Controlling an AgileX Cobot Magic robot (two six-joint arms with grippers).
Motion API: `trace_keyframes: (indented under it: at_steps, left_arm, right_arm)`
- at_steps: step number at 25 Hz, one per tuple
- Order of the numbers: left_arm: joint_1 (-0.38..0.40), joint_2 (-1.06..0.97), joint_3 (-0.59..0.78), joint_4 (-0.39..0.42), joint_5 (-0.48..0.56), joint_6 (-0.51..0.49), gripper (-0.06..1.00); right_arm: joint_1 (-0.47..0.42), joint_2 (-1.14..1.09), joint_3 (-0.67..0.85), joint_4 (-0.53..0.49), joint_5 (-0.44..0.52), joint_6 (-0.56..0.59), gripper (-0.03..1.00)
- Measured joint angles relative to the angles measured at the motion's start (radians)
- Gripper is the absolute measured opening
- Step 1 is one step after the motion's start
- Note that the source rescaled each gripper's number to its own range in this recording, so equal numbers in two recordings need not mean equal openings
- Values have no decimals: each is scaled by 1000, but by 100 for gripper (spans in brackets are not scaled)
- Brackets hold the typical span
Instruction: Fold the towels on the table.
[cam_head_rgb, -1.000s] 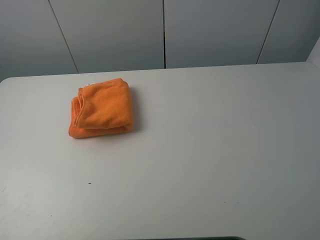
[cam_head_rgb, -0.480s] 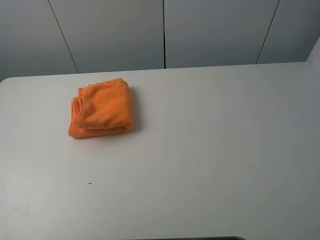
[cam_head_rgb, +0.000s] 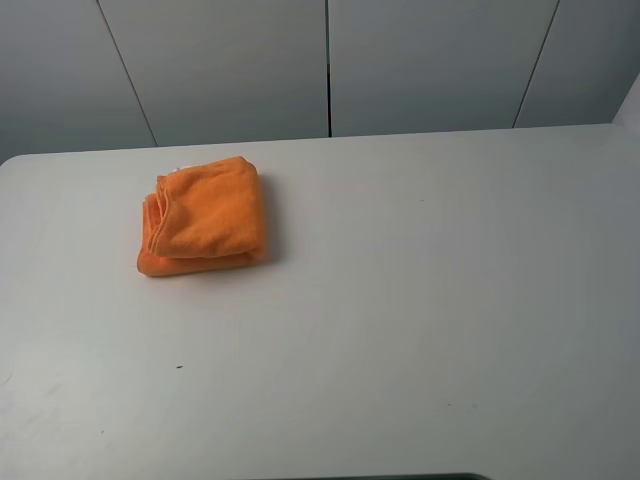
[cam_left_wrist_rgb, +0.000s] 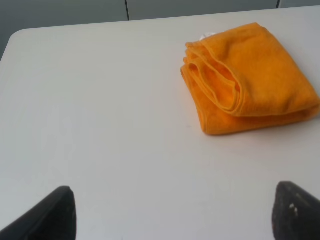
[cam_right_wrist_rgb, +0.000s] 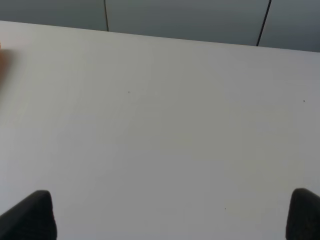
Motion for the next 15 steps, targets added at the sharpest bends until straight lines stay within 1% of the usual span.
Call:
trace_keyframes:
  at_steps: [15]
  left_arm:
    - [0, 0, 0, 0, 0, 6, 100]
  right_arm:
    - [0, 0, 0, 0, 0, 0, 100]
